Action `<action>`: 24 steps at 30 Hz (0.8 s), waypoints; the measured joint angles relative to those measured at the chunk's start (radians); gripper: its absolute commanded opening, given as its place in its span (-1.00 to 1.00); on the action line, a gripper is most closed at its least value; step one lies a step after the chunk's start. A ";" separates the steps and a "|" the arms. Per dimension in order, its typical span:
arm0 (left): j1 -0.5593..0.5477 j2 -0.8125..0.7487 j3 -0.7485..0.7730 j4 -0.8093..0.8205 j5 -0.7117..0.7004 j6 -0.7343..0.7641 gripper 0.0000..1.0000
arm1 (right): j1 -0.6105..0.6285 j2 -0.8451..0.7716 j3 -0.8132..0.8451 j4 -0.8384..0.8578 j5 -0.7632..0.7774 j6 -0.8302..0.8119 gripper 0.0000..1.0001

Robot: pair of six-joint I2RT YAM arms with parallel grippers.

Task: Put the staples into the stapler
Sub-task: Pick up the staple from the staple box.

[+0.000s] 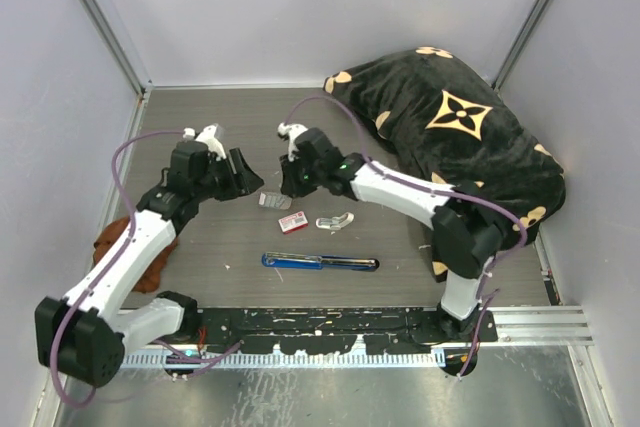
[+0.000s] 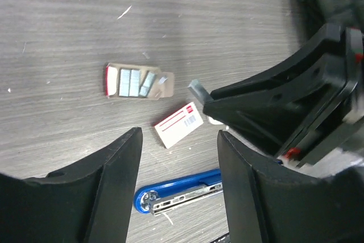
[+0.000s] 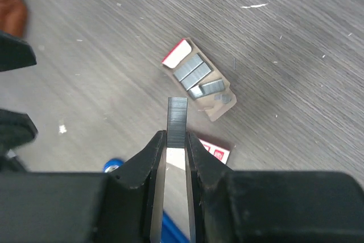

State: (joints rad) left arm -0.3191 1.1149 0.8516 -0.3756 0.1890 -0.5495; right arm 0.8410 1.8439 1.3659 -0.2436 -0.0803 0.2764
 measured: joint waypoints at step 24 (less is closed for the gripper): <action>-0.246 -0.296 -0.599 0.980 0.409 0.277 0.35 | -0.271 -0.411 -0.295 -0.282 -0.874 0.122 -0.59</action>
State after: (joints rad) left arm -0.5652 0.8185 0.2523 0.6041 0.5983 -0.2726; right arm 0.5701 1.4330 1.0706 -0.5255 -0.9539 0.3985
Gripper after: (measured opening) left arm 0.682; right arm 0.230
